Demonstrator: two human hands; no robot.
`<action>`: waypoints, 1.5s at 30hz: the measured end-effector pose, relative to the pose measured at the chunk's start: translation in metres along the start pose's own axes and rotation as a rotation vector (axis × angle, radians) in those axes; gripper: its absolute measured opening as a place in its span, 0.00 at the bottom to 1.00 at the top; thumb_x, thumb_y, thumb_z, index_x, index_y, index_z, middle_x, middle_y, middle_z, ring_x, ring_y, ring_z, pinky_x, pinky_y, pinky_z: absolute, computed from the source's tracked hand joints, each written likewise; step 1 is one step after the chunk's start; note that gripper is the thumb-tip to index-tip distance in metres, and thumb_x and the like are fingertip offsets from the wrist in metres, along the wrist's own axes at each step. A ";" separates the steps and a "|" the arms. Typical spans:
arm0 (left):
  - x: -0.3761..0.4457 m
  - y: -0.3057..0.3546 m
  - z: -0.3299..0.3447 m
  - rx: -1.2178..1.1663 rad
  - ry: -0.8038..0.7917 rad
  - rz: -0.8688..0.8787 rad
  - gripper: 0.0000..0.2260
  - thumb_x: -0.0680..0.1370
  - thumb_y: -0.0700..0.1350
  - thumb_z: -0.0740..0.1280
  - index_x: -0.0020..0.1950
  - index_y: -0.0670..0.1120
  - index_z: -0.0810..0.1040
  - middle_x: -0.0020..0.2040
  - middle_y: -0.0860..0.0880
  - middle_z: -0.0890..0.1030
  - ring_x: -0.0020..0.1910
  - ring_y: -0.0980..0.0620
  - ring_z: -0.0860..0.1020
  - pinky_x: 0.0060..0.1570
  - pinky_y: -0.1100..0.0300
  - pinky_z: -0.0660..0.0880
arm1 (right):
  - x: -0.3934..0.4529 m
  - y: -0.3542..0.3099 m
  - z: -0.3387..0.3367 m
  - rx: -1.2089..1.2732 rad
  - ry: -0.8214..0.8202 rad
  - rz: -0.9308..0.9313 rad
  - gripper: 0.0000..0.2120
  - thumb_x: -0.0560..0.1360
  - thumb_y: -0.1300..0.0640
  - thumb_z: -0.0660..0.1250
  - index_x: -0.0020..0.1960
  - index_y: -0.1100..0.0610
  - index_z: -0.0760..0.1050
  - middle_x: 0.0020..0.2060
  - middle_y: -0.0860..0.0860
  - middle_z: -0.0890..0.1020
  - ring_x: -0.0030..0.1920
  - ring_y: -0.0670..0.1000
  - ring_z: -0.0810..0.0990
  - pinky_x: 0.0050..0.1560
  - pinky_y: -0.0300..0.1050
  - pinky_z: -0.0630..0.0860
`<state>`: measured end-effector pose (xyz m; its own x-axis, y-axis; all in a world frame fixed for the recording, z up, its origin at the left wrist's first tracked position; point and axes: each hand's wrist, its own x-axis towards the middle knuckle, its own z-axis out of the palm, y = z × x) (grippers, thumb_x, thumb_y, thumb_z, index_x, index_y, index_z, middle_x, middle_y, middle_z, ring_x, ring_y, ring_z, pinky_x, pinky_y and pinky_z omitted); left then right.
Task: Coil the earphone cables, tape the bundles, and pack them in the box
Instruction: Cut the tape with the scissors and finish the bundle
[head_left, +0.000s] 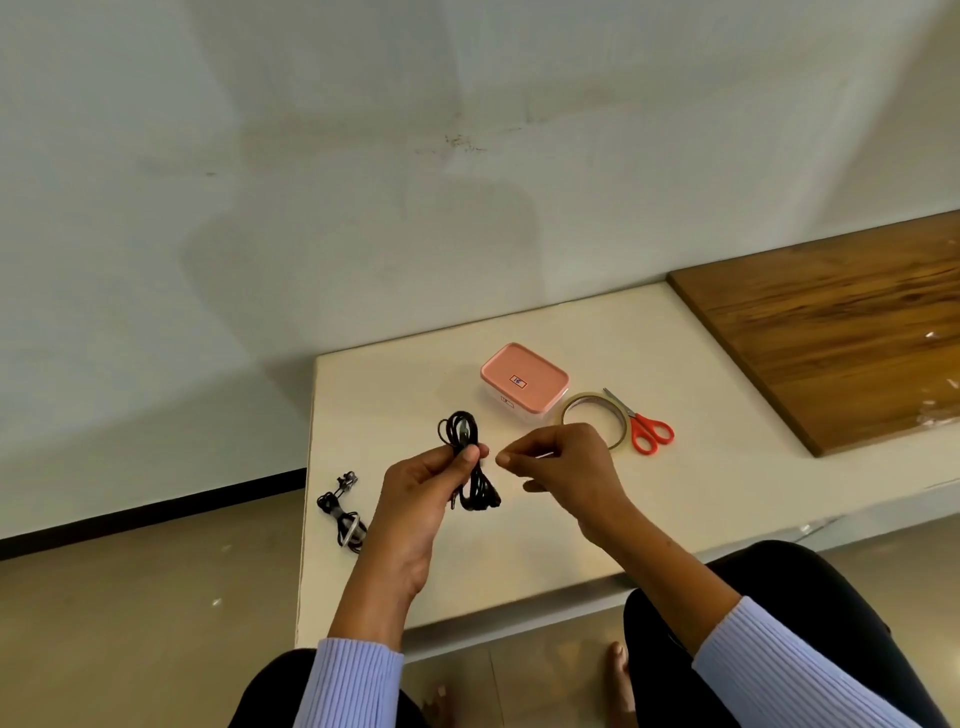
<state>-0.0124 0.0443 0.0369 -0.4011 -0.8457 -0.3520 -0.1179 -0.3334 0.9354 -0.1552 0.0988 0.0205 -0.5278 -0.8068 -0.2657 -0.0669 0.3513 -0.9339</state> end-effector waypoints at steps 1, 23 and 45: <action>0.002 -0.001 -0.001 0.030 0.068 -0.004 0.06 0.74 0.43 0.69 0.40 0.51 0.85 0.45 0.48 0.85 0.55 0.50 0.80 0.66 0.50 0.69 | -0.001 -0.001 0.000 -0.028 0.047 -0.032 0.02 0.69 0.58 0.75 0.40 0.56 0.83 0.37 0.49 0.83 0.38 0.50 0.82 0.39 0.41 0.82; -0.002 -0.018 0.013 0.472 0.046 0.346 0.10 0.78 0.36 0.62 0.44 0.44 0.82 0.29 0.51 0.78 0.27 0.58 0.77 0.27 0.66 0.74 | -0.015 -0.008 0.004 0.249 -0.136 0.014 0.05 0.67 0.61 0.76 0.41 0.63 0.83 0.36 0.57 0.84 0.35 0.48 0.82 0.35 0.35 0.77; 0.000 -0.007 0.018 0.023 0.060 0.233 0.15 0.81 0.41 0.58 0.39 0.39 0.79 0.30 0.49 0.76 0.29 0.53 0.71 0.31 0.56 0.72 | -0.003 -0.020 -0.017 0.407 -0.250 0.159 0.11 0.67 0.65 0.75 0.48 0.65 0.81 0.41 0.59 0.84 0.41 0.51 0.85 0.39 0.37 0.78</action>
<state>-0.0284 0.0541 0.0313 -0.3656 -0.9221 -0.1270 -0.0496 -0.1169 0.9919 -0.1663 0.1020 0.0440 -0.2819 -0.8650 -0.4151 0.3597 0.3059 -0.8815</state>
